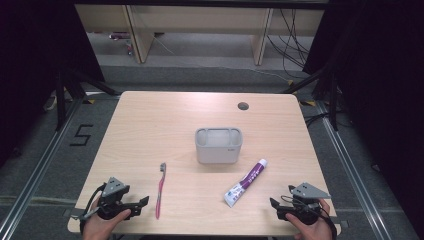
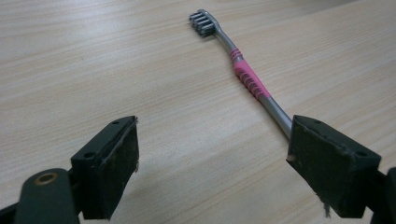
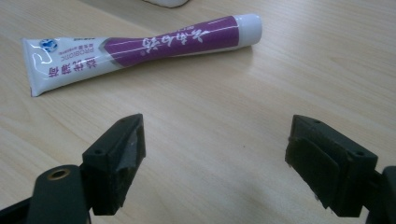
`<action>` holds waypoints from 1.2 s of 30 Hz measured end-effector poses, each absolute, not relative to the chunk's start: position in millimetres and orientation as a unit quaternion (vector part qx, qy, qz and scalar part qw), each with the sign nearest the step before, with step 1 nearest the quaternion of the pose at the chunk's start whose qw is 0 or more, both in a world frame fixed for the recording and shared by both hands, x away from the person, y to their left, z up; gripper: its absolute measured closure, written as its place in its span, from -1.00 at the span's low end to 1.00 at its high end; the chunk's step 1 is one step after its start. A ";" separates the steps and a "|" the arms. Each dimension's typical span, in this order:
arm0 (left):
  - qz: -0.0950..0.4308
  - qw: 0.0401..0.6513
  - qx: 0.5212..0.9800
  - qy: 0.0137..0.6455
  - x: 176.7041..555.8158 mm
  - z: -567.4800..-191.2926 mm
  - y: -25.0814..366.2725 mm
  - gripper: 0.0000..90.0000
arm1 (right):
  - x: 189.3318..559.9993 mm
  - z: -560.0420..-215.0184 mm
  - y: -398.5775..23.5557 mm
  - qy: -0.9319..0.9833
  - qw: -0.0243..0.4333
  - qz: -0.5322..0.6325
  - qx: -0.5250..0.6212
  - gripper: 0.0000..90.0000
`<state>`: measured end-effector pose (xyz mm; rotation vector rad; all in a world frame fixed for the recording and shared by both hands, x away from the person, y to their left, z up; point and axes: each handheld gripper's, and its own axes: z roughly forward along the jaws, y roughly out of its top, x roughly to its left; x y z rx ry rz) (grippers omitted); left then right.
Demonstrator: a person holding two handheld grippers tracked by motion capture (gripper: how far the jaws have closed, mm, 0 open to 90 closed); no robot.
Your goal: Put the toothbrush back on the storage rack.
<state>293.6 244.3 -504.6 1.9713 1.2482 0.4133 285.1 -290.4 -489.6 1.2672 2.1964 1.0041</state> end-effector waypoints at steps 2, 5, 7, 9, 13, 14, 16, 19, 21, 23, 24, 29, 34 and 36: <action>0.162 0.377 0.770 0.489 293.5 -504.7 244.1 -0.64 | 285.5 -490.2 -290.2 0.787 0.211 0.364 0.451 -0.55; 0.163 0.376 0.769 0.491 293.3 -504.6 244.5 -0.64 | 285.5 -490.4 -289.6 0.789 0.206 0.363 0.452 -0.55; 0.160 0.366 0.773 0.493 293.1 -504.2 246.7 -0.64 | 285.3 -490.0 -289.6 0.789 0.203 0.364 0.451 -0.55; 0.158 0.373 0.767 0.498 292.9 -504.8 245.7 -0.64 | 285.3 -489.3 -289.9 0.790 0.201 0.363 0.451 -0.55; 0.149 0.376 0.770 0.494 293.2 -504.1 245.7 -0.65 | 287.0 -490.0 -290.1 0.795 0.205 0.365 0.439 -0.55; 0.149 0.379 0.768 0.495 293.3 -504.3 245.4 -0.65 | 287.4 -490.3 -290.0 0.797 0.205 0.364 0.437 -0.55; 0.144 0.379 0.768 0.495 293.2 -503.6 244.9 -0.64 | 287.1 -490.0 -290.2 0.797 0.211 0.360 0.436 -0.54; 0.139 0.379 0.774 0.488 294.2 -503.3 242.2 -0.60 | 288.5 -491.3 -289.8 0.802 0.192 0.365 0.432 -0.54; 0.133 0.372 0.780 0.484 294.8 -501.2 241.0 -0.51 | 288.8 -492.2 -290.2 0.802 0.190 0.365 0.434 -0.54; 0.140 0.372 0.782 0.481 296.1 -501.2 238.2 -0.47 | 288.6 -492.2 -291.0 0.799 0.186 0.366 0.439 -0.54; 0.137 0.361 0.791 0.475 296.6 -499.2 239.1 -0.43 | 288.6 -492.3 -291.2 0.798 0.185 0.367 0.441 -0.54; 0.117 0.359 0.799 0.468 303.6 -493.2 233.8 -0.27 | 288.2 -491.7 -290.7 0.800 0.191 0.363 0.437 -0.53; 0.102 0.343 0.816 0.455 314.6 -492.2 223.9 -0.11 | 288.0 -493.0 -289.0 0.797 0.201 0.364 0.439 -0.53; 0.096 0.338 0.820 0.451 317.4 -492.3 219.4 -0.06 | 288.2 -492.7 -289.4 0.798 0.206 0.360 0.437 -0.53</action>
